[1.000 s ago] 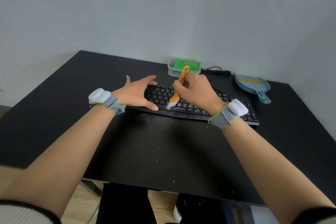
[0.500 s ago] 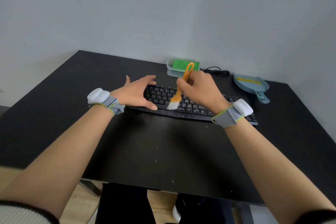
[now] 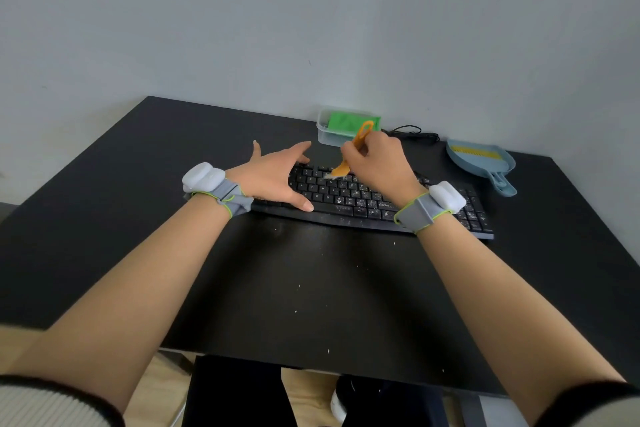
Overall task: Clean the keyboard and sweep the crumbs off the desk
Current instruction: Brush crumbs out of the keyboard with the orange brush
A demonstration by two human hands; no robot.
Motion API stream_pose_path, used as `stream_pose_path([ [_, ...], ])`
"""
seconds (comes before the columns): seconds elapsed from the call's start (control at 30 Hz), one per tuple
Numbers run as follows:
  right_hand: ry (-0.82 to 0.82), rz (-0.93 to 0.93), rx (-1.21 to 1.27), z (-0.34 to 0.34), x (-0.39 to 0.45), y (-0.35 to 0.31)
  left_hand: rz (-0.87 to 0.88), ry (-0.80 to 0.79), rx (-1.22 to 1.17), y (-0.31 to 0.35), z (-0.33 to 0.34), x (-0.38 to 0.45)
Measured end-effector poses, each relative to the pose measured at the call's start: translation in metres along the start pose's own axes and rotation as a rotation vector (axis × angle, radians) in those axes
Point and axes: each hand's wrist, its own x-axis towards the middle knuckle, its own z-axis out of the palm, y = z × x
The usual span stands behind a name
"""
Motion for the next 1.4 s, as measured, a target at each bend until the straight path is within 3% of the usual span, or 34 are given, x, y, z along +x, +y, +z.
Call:
stream_pose_path([
  [0.2,0.087,-0.035,0.044,-0.008,0.001,0.000,-0.004,-0.005,0.017,0.001,-0.001,0.001],
  [0.43,-0.018,-0.032,-0.015,-0.006,-0.004,-0.001,-0.011,-0.018,0.038,0.000,0.000,0.002],
  [0.67,0.016,-0.089,-0.018,-0.011,-0.013,-0.005,-0.014,-0.014,0.032,-0.001,0.001,0.003],
  [0.83,-0.084,-0.111,-0.011,-0.017,-0.021,-0.010,-0.028,-0.014,0.017,-0.001,0.002,0.003],
  [0.97,-0.034,-0.125,-0.016,-0.018,-0.023,-0.011,-0.024,-0.011,0.020,-0.001,0.003,0.003],
  [1.4,-0.087,-0.114,-0.013,-0.020,-0.026,-0.007,-0.036,-0.020,0.011,-0.001,0.002,0.005],
])
